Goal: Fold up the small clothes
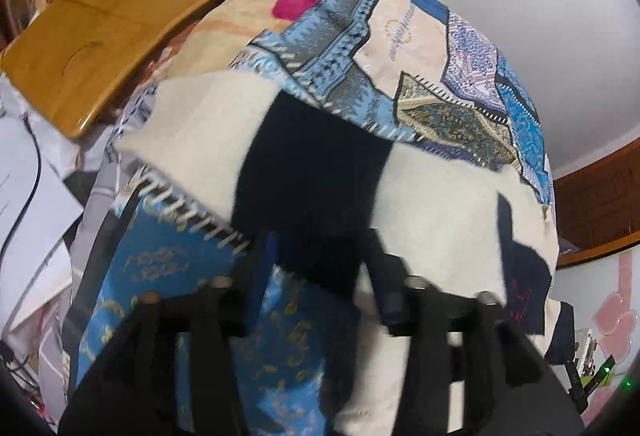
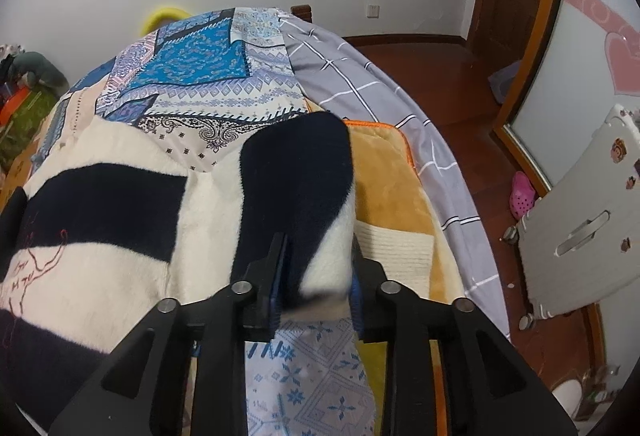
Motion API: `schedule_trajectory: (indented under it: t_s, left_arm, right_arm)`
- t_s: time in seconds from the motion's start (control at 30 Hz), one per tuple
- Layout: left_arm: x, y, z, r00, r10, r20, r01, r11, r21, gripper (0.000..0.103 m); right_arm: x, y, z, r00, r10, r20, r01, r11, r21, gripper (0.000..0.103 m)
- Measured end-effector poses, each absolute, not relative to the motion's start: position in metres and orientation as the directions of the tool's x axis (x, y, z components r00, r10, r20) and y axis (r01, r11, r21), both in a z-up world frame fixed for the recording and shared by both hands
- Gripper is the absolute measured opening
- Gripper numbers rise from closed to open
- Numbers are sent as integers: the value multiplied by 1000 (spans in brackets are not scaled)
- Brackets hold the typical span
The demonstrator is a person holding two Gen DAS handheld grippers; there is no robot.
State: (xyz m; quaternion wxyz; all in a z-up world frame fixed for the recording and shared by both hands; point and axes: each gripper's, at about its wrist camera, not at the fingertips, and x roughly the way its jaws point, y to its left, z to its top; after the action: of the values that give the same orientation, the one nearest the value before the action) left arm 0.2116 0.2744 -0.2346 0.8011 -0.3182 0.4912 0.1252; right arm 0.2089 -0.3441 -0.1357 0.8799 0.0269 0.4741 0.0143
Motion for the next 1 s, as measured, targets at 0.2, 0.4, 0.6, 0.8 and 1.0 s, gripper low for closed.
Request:
schedule_trajectory:
  t_s: [0.2,0.4,0.6,0.8,1.0]
  left_arm:
    - [197,273,-254,467,-180,-866,-539,719,-440,50]
    - [196,280,-267,504,-258,-824,-565,623,-540,50]
    - [203,287,-278,538,-309,-785,-571,551,-608,50]
    - [215,294,-282,558,-332,-760,-562,523,-641,50]
    - [227,291,-275,566,-307,-765,-529,577,-622,29]
  right_arm:
    - [190,-342,-116,602,67,-796,4,996,87,40]
    - [187,-322,-104,626,94,-774,-50,995,80,48]
    - [194,-290,-107,614,131,-779,-133,989,62,48]
    - [198,-265,-108,619,172,-766,-173,982,81,48]
    - [201,-244,-110,608,212,-765,-212,972,101,48]
